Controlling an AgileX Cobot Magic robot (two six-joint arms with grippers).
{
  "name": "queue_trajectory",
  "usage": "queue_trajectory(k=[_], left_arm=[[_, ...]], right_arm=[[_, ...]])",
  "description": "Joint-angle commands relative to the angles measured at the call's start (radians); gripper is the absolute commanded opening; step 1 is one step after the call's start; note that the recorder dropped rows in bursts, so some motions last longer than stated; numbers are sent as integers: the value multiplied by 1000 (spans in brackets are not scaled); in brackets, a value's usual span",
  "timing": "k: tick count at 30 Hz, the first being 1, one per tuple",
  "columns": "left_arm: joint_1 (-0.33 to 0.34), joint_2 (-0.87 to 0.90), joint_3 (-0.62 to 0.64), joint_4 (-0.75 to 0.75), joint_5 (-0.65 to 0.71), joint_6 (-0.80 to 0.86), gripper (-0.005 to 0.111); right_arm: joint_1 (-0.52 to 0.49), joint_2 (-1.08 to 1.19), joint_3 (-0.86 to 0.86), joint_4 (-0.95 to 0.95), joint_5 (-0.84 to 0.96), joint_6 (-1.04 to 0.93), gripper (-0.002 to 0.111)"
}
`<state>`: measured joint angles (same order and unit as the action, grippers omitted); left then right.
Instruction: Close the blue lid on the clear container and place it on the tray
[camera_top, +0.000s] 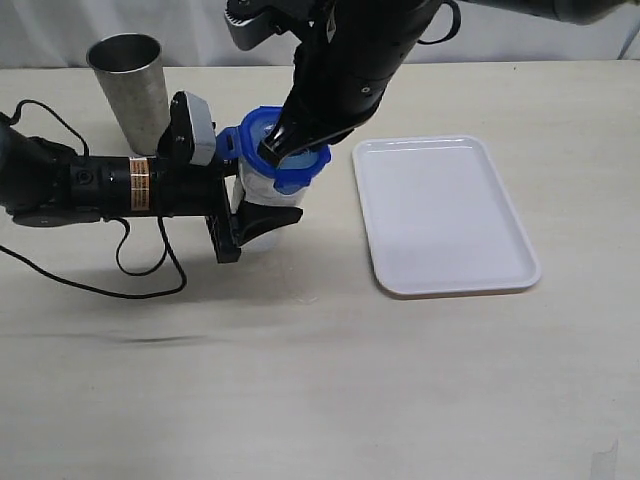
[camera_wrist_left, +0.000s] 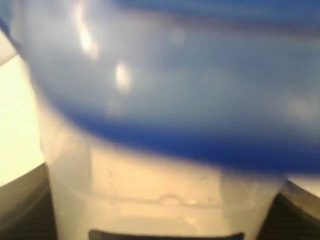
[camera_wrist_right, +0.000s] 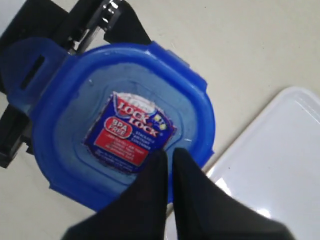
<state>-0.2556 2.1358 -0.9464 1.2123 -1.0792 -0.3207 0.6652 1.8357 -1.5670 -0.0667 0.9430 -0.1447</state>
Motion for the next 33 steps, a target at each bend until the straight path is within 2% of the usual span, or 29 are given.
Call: queue_trajectory(k=[1, 12, 20, 24, 28, 33], left_arm=[[0, -30, 1, 4, -60, -29, 0], [0, -30, 1, 4, -10, -69, 0], [0, -30, 1, 4, 7, -69, 0], [-2, -30, 1, 2, 58, -69, 0], [-2, -30, 1, 2, 60, -69, 0], [-2, -30, 1, 2, 72, -69, 0]], right_arm=[[-5, 2, 12, -33, 32, 26, 5], [-52, 41, 74, -47, 3, 55, 4], [-63, 40, 55, 4, -8, 55, 4], [-70, 38, 55, 4, 9, 55, 5], [-94, 21, 55, 26, 22, 65, 16], [-146, -32, 22, 169, 26, 67, 32]])
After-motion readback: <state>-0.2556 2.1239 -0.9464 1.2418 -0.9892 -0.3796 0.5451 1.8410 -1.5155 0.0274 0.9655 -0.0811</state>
